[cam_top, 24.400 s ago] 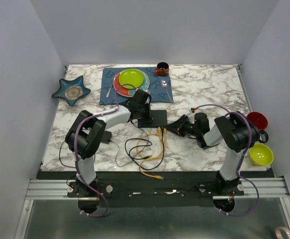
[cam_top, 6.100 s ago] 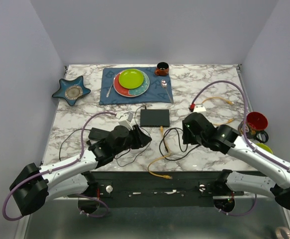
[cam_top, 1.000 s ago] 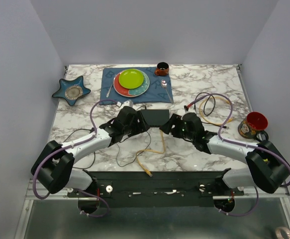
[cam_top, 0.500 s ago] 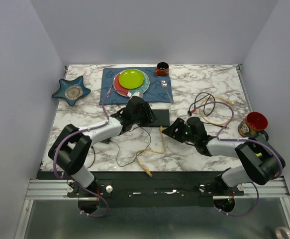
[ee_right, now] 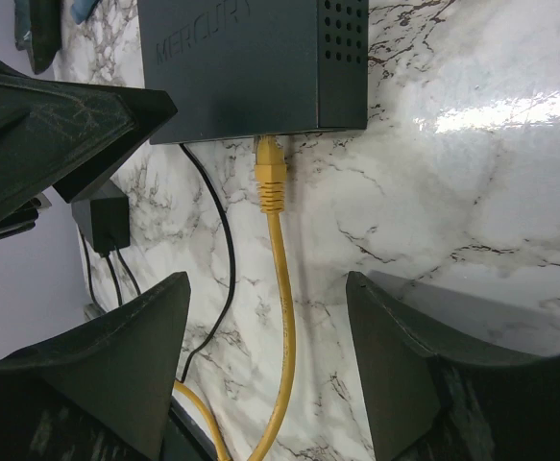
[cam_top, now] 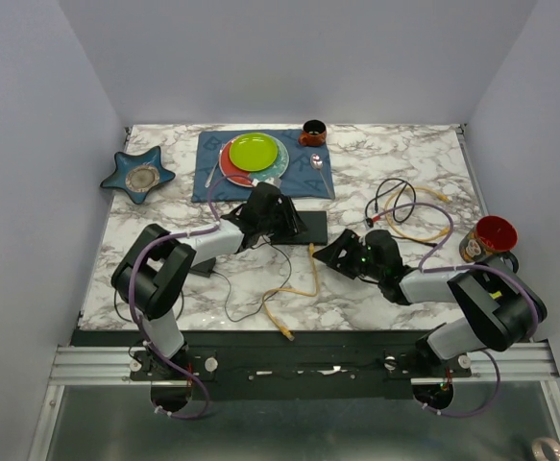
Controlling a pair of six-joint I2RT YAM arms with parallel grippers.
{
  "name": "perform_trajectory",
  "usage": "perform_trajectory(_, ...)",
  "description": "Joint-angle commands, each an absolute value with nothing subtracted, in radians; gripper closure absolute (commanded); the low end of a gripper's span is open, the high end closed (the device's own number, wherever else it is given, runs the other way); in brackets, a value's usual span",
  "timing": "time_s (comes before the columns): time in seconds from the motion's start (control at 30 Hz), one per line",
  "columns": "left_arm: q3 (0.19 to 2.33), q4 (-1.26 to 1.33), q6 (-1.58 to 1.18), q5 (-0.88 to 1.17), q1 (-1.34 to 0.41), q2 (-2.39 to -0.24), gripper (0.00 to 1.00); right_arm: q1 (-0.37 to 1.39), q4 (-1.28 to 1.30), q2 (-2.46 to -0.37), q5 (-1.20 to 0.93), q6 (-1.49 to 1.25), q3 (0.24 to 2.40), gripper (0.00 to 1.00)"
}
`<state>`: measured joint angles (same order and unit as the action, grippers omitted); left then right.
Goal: Pull the plug from the switch port
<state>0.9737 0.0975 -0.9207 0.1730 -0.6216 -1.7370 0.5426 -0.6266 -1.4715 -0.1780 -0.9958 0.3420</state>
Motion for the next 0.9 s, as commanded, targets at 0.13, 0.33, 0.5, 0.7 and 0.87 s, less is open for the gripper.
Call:
perform_trajectory(0.13,0.989,0.127,-0.916,0.222,-0.611,-1.769,0.43,0.520,-0.650,-1.451,-0.160,-1.029,0.307,0.24)
perform_trajectory(0.33,0.974,0.124,-0.922,0.218,-0.606,-1.784,0.44,0.515,-0.650,-1.419,-0.153,-1.005,0.296,0.24)
perform_trajectory(0.5,0.971,0.117,-0.919,0.207,-0.603,-1.789,0.43,0.512,-0.614,-1.401,-0.149,-0.980,0.310,0.23)
perform_trajectory(0.7,0.979,0.061,-0.904,0.163,-0.601,-1.784,0.44,0.509,-0.603,-1.399,-0.140,-0.971,0.318,0.23)
perform_trajectory(0.87,0.974,0.038,-0.904,0.143,-0.600,-1.782,0.44,0.505,-0.595,-1.407,-0.138,-0.968,0.325,0.23)
